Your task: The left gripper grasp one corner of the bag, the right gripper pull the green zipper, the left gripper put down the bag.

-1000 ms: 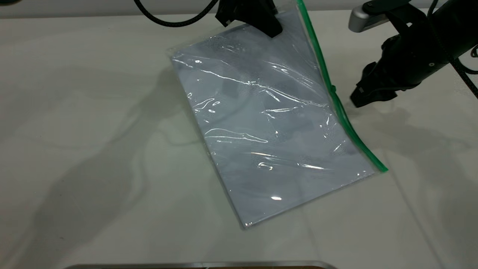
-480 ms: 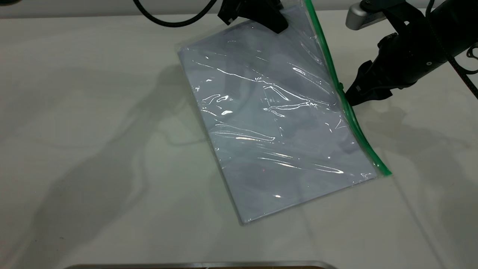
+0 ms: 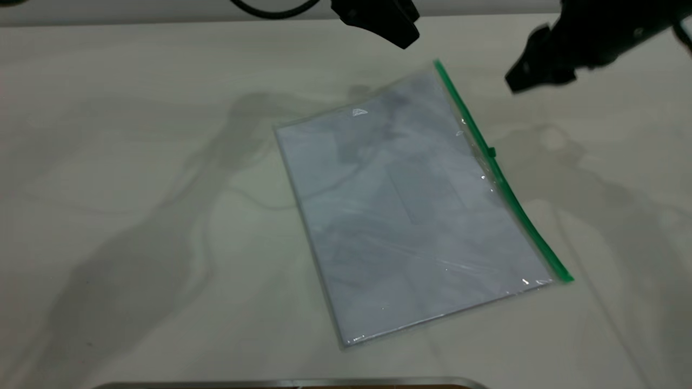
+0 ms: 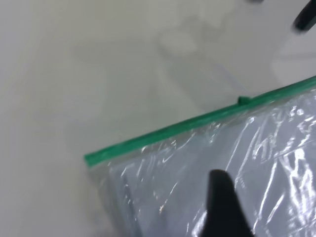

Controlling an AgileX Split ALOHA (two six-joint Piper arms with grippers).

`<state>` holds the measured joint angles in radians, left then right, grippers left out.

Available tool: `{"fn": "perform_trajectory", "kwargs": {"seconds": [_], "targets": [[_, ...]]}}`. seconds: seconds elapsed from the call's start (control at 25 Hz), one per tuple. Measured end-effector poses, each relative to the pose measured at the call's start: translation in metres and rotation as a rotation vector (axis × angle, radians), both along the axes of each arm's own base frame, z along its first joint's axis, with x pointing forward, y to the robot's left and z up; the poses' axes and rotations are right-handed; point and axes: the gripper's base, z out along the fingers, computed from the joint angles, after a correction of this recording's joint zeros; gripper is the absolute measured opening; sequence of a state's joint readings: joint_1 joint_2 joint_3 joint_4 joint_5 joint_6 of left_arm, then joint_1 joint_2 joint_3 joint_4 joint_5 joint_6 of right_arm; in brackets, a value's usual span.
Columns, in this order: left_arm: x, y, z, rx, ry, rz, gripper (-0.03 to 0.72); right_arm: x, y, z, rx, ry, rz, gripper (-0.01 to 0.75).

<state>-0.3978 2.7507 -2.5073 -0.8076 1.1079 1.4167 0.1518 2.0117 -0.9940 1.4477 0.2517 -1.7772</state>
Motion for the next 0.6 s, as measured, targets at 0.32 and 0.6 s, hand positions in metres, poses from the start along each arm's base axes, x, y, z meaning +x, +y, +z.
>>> {"fn": "perform_trajectory", "kwargs": {"seconds": [0.32, 0.6], "targets": [[0.0, 0.024, 0.092, 0.205, -0.067, 0.255, 0.634, -0.018, 0.005, 0.112, 0.145, -0.199, 0.0, 0.383], [-0.023, 0.054, 0.2, 0.283, -0.2, 0.504, 0.604, -0.088, 0.001, 0.212, 0.202, -0.271, 0.072, 0.383]]}}
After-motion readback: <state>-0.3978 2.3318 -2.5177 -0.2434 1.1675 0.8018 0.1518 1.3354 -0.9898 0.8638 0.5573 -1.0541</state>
